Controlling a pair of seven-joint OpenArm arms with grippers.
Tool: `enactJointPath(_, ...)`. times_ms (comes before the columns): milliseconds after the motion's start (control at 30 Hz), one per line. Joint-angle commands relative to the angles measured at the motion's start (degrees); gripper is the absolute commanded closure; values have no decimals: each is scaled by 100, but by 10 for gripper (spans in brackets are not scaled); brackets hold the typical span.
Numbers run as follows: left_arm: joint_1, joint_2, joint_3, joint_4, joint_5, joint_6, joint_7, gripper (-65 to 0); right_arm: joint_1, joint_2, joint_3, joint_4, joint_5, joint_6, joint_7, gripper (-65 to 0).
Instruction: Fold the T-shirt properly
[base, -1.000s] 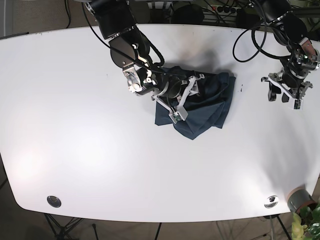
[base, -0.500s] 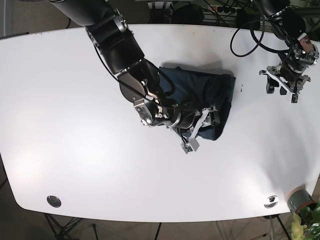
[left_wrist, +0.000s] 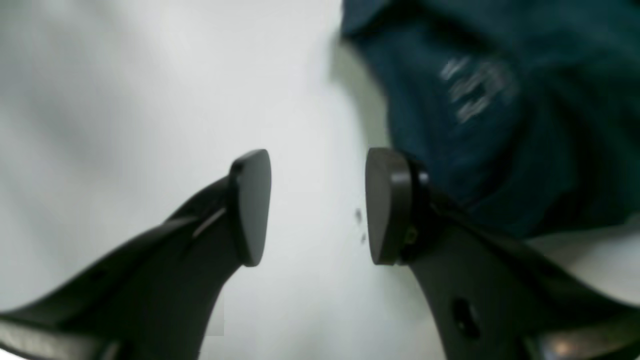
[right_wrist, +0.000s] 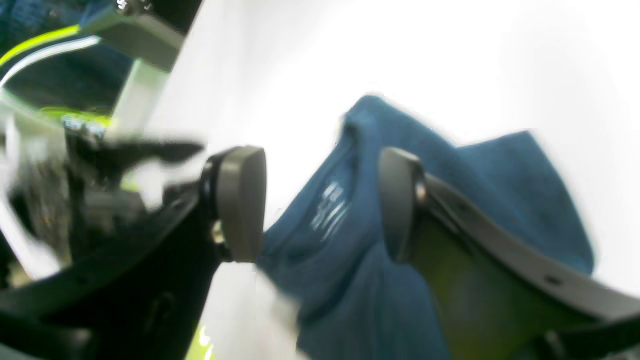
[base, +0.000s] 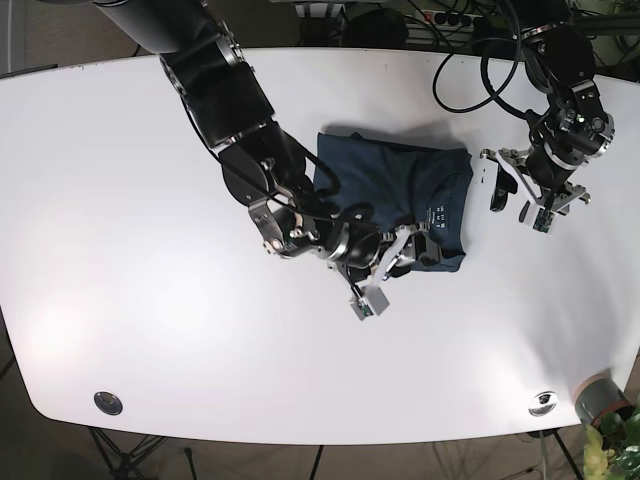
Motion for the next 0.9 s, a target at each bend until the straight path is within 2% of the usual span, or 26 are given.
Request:
enactJointPath(0, 14, 78, 224, 266, -69, -6, -98, -274, -1, 223, 39, 361, 15, 13, 118, -327)
enactJointPath(167, 50, 122, 663, 310, -69, -6, -107, -274, -168, 513, 47, 458, 15, 13, 126, -312)
enactJointPath(333, 67, 166, 1059, 266, -51, -6, -107, -274, -185, 750, 232, 115, -2, 5, 170, -154)
enactJointPath(433, 199, 122, 1331, 257, -51, -6, -81, -274, -185, 750, 426, -193, -2, 5, 170, -89)
enactJointPath(567, 261, 122, 1375, 81, -51, -6, -89, -274, -27, 768, 452, -756, -72, 57, 285, -89)
enactJointPath(667, 252, 122, 1367, -270, -16, -6, -107, -274, 52, 741, 443, -1151, -486, 57, 575, -89)
enactJointPath(733, 252, 113, 1331, -473, 168, -6, -116, -274, 26, 741, 452, -1195, -776, 66, 601, -89)
enactJointPath(867, 234, 113, 1138, -851, 502, -6, -239, -274, -71, 768, 496, -1292, -1039, 101, 654, -89)
